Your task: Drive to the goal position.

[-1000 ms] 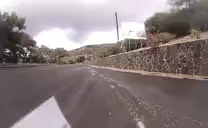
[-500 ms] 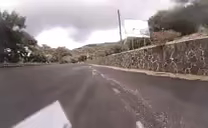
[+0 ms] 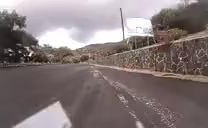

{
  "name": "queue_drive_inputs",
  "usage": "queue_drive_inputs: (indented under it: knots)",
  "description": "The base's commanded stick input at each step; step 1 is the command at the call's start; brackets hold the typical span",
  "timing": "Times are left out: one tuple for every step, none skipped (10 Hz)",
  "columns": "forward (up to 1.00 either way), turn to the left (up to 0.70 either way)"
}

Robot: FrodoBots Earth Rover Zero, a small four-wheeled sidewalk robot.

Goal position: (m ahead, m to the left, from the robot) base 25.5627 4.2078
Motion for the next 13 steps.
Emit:
queue_drive_inputs:
  knots:
    - [1.00,0.00]
    - [1.00,0.00]
    - [1.00,0.00]
    - [1.00,0.00]
    - [1.00,0.00]
    - [1.00,0.00]
    - [1.00,0.00]
    - [1.00,0.00]
    - [1.00,-0.05]
    - [1.00,-0.26]
    - [1.00,0.00]
    - [1.00,-0.15]
    - [1.00,-0.35]
